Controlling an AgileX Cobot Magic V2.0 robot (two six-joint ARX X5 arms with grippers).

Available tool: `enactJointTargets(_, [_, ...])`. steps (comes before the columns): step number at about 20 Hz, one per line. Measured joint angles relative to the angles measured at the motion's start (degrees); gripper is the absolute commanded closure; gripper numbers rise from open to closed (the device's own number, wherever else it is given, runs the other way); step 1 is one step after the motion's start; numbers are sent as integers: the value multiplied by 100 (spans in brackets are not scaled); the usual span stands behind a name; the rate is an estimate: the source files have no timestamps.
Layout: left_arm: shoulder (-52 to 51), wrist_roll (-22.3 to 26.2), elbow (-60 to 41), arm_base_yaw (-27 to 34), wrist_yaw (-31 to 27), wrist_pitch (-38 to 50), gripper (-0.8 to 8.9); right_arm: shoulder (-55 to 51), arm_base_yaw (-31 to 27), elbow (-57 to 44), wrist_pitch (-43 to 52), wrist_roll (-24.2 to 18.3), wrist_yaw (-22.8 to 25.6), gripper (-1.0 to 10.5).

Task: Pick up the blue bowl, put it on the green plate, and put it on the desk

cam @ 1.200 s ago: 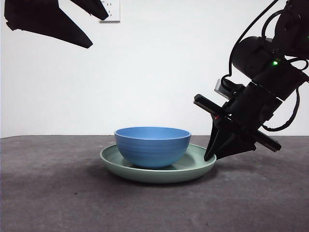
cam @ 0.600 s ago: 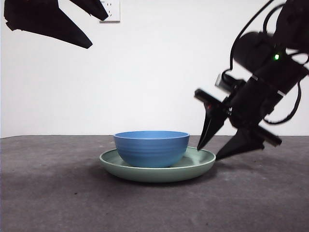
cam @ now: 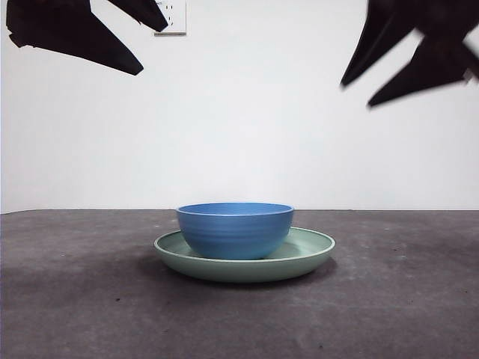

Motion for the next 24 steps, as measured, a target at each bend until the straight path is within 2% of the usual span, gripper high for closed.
enactJointTargets(4, [0, 0, 0, 0, -2, -2, 556, -761, 0, 0, -686, -225, -328, 736])
enactJointTargets(14, [0, -2, 0, 0, -2, -2, 556, -1550, 197, 0, -2441, -780, -374, 736])
enactJointTargets(24, [0, 0, 0, 0, -2, -2, 556, -1550, 227, 0, -2503, -942, -356, 735])
